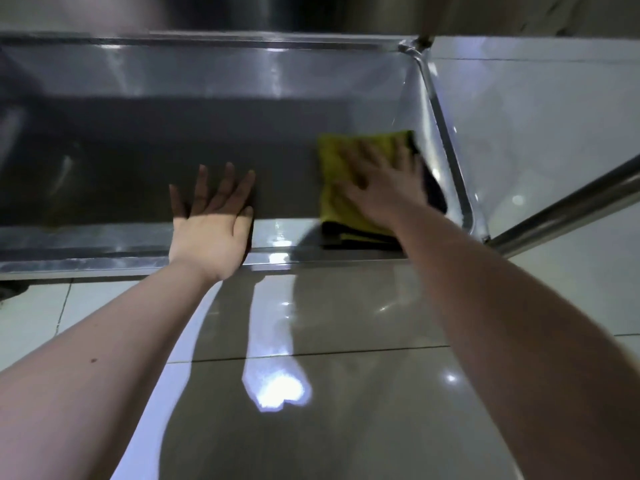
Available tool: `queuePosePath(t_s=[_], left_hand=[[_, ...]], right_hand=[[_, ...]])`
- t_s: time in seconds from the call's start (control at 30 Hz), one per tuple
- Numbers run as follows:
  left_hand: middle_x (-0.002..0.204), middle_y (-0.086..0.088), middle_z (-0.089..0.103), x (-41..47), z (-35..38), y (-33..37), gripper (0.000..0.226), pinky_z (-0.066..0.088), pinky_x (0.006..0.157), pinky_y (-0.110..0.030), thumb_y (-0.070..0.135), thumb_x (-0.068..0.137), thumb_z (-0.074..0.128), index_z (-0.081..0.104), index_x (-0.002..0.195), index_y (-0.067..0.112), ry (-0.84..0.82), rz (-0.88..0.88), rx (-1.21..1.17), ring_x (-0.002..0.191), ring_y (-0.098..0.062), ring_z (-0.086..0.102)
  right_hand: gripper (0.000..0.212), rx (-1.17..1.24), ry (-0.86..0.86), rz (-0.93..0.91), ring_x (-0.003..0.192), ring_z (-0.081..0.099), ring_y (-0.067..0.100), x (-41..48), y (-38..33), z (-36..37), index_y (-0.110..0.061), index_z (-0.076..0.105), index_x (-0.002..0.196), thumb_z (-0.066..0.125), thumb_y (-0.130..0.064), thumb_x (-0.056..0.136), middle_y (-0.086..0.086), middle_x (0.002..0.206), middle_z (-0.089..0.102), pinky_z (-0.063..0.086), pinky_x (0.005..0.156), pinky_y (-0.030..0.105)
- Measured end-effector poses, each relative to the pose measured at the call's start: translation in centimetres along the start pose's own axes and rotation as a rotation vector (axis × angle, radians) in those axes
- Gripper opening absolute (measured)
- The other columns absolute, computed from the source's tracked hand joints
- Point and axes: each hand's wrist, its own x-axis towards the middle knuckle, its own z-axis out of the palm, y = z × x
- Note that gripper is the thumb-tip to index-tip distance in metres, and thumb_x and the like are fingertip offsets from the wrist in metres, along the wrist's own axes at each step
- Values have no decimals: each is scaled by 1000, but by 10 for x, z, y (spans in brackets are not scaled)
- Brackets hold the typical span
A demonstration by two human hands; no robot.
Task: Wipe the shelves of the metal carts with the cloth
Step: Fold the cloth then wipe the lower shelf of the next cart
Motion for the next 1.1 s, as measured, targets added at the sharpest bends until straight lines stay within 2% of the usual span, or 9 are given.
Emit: queuePosePath(t_s=[0.1,0.2,0.37,0.47,0.57,0.7,0.8,0.93,1.1], left_hand=[[162,14,0,5,3,3,54,-15,113,-58,47,97,10,4,150,49,-41,25,44,148,-20,-15],[163,13,2,5,5,6,52,-14,113,-60,42,101,17,5,152,45,-25,24,45,149,-19,-13],[163,8,2,3,-1,6,61,-14,115,-55,39,95,18,6,155,34,46,-18,7,149,-19,-11],[163,8,1,0,-5,6,65,-15,115,-53,39,90,18,7,155,35,46,-20,-5,149,-19,-10],[163,11,-1,1,-3,5,56,-15,115,-54,42,98,16,3,153,41,24,-20,19,149,-19,-13],[163,12,4,6,1,6,52,-17,114,-55,41,102,20,8,153,43,1,-30,18,149,-19,-13],[163,12,7,8,2,12,52,-17,114,-56,41,102,19,11,153,41,6,-7,20,149,-19,-13],[162,11,9,11,3,17,52,-16,114,-56,40,102,19,11,154,40,23,-9,9,149,-18,-12],[163,10,5,10,0,13,53,-13,116,-53,34,103,24,11,154,35,99,-83,-51,149,-17,-10]], right_hand=[[66,52,8,255,147,-10,40,-3,56,-7,-52,5,150,24,-73,90,-17,162,1,-6,117,58],[63,69,-9,315,146,-15,42,3,30,-3,-49,2,151,23,-65,94,-15,163,-6,-9,114,61],[61,54,-49,-66,145,-16,44,-14,-105,17,-49,4,151,25,-59,95,-14,163,-5,-9,112,63],[58,54,-10,-232,147,-11,38,-44,-130,27,-52,9,150,27,-60,94,-20,162,1,-8,111,63],[61,18,5,-194,148,-8,35,-38,-73,24,-56,9,148,30,-63,91,-22,161,0,-4,113,63],[64,-33,9,113,147,-8,39,-21,41,6,-58,4,147,28,-70,89,-21,161,1,3,116,59],[64,-11,2,229,146,-12,43,-10,72,-2,-55,3,148,26,-68,90,-18,162,0,-4,117,57],[62,39,-9,291,145,-15,45,14,21,-2,-49,4,151,25,-61,94,-16,162,-6,-5,113,65],[62,41,-67,-53,144,-16,46,2,-117,16,-51,3,150,26,-61,94,-16,162,-7,-6,111,65]])
